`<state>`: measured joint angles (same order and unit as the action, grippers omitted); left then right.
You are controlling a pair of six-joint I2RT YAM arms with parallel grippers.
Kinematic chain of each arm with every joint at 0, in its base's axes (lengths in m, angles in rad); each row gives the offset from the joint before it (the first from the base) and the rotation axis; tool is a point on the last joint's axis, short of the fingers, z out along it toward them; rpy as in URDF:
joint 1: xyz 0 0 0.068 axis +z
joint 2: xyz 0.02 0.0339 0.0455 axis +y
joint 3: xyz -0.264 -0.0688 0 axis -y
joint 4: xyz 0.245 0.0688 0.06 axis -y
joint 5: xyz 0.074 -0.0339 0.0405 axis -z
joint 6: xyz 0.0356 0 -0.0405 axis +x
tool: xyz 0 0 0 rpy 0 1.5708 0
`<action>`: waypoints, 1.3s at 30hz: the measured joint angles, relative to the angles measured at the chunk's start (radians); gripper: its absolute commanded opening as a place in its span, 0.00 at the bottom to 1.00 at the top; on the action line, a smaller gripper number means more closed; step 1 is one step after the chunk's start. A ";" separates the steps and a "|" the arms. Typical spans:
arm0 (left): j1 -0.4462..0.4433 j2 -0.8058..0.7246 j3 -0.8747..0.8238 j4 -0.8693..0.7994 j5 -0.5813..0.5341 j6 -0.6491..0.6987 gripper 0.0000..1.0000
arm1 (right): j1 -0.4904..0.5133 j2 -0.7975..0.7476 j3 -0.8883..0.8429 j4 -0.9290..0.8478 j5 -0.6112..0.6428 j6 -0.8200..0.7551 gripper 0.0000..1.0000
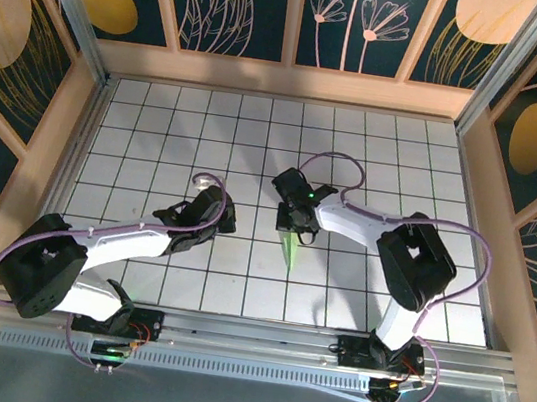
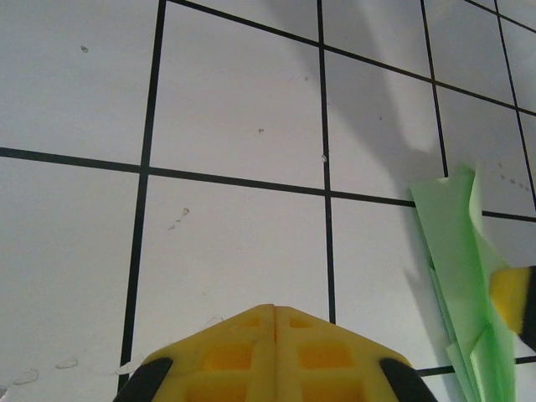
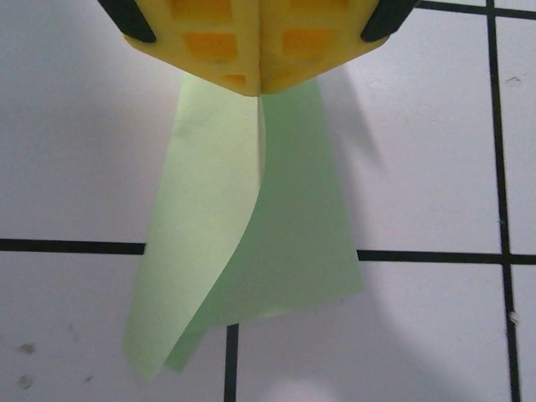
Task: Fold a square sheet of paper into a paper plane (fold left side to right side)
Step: Pick up the paper plane at the center of the table, then place the paper plane at the center of the table.
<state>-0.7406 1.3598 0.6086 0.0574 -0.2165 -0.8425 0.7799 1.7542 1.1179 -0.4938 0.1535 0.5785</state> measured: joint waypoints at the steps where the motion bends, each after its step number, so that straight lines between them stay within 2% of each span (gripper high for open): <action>1: 0.010 -0.002 0.002 0.000 0.004 0.000 0.01 | 0.000 -0.018 0.000 -0.005 0.005 -0.002 0.00; 6: 0.090 -0.043 0.003 0.013 0.060 -0.009 0.09 | -0.030 -0.138 -0.005 0.023 -0.036 -0.041 0.00; 12: 0.187 -0.111 -0.037 0.092 0.163 -0.051 0.16 | -0.159 -0.270 -0.080 0.227 -0.307 -0.083 0.00; 16: 0.229 -0.154 -0.090 0.119 0.206 -0.077 0.16 | -0.195 -0.261 -0.162 0.420 -0.507 -0.056 0.00; 21: 0.248 -0.223 -0.118 0.101 0.196 -0.083 0.16 | -0.183 -0.142 -0.219 0.682 -0.692 0.042 0.00; 25: 0.250 -0.280 -0.118 0.061 0.153 -0.069 0.16 | -0.178 -0.037 -0.249 0.844 -0.751 0.119 0.00; 28: 0.251 -0.312 -0.117 0.029 0.126 -0.055 0.16 | -0.178 0.034 -0.252 0.899 -0.763 0.155 0.00; 32: 0.251 -0.331 -0.117 0.009 0.104 -0.049 0.17 | -0.180 0.097 -0.257 0.909 -0.764 0.172 0.00; 39: 0.251 -0.315 -0.117 0.003 0.103 -0.049 0.17 | -0.193 0.103 -0.271 0.884 -0.741 0.156 0.00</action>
<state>-0.4896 1.0447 0.4911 0.0601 -0.1139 -0.8917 0.5873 1.8572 0.8467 0.3901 -0.5873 0.7349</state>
